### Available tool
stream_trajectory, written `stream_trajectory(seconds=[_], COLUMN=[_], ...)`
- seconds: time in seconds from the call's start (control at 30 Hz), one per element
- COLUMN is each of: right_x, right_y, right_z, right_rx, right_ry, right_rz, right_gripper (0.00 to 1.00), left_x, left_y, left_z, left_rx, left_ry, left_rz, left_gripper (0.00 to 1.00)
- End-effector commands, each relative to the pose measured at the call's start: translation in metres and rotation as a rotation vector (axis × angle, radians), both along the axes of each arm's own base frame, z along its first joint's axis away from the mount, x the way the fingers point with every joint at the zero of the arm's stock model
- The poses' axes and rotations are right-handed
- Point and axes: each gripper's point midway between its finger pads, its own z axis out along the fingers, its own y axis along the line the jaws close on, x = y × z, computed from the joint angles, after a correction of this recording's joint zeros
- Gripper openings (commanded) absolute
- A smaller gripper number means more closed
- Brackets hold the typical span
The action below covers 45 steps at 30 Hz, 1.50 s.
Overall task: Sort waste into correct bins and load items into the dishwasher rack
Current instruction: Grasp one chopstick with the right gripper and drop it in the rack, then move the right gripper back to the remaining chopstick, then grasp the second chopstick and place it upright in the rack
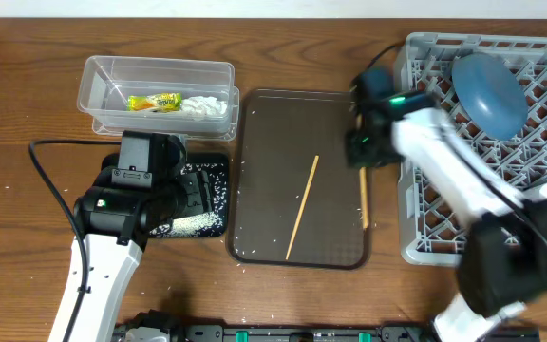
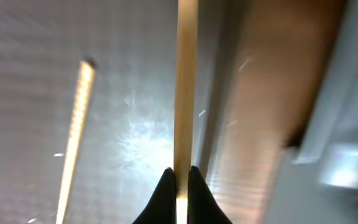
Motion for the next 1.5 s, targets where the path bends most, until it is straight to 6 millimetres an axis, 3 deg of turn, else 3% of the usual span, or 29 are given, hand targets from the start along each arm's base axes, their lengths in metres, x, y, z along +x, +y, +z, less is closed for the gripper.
stream_trajectory(seconds=[0.0, 0.1, 0.27, 0.37, 0.53, 0.63, 0.73, 0.87, 0.97, 1.03, 1.27, 1.47], right_x=[0.011, 0.011, 0.014, 0.016, 0.018, 0.021, 0.027, 0.036, 0.039, 0.036, 0.004, -0.035], right_y=[-0.026, -0.059, -0.100, -0.117, -0.125, -0.124, -0.119, -0.095, -0.061, -0.036, 0.042, 0.088], right_z=[0.051, 0.059, 0.043, 0.029, 0.010, 0.010, 0.023, 0.054, 0.074, 0.076, 0.042, -0.017], right_rx=[0.007, -0.026, -0.063, -0.074, -0.075, -0.075, -0.074, -0.004, 0.090, 0.139, 0.170, 0.137], right_ry=[-0.149, -0.157, -0.107, -0.067, -0.016, -0.029, -0.071, -0.157, -0.215, -0.216, -0.075, 0.136], right_rz=[0.095, 0.056, 0.027, -0.014, -0.034, -0.029, -0.019, 0.026, 0.051, 0.091, 0.132, 0.040], right_gripper=[0.01, 0.01, 0.01, 0.01, 0.03, 0.18, 0.36, 0.41, 0.45, 0.47, 0.47, 0.49], left_x=[0.002, 0.002, 0.002, 0.002, 0.002, 0.002, 0.002, 0.002, 0.002, 0.002, 0.002, 0.002], left_y=[0.002, 0.002, 0.002, 0.002, 0.002, 0.002, 0.002, 0.002, 0.002, 0.002, 0.002, 0.002], left_z=[0.002, 0.002, 0.002, 0.002, 0.002, 0.002, 0.002, 0.002, 0.002, 0.002, 0.002, 0.002], left_rx=[0.002, 0.002, 0.002, 0.001, 0.002, 0.002, 0.002, 0.002, 0.002, 0.002, 0.002, 0.002], left_ry=[-0.001, -0.001, -0.001, -0.001, -0.001, -0.001, -0.001, -0.001, -0.001, -0.001, -0.001, -0.001], left_rz=[0.008, 0.008, 0.009, 0.008, 0.008, 0.008, 0.008, 0.008, 0.008, 0.008, 0.008, 0.008], left_gripper=[0.69, 0.69, 0.69, 0.69, 0.69, 0.69, 0.69, 0.69, 0.69, 0.69, 0.69, 0.69])
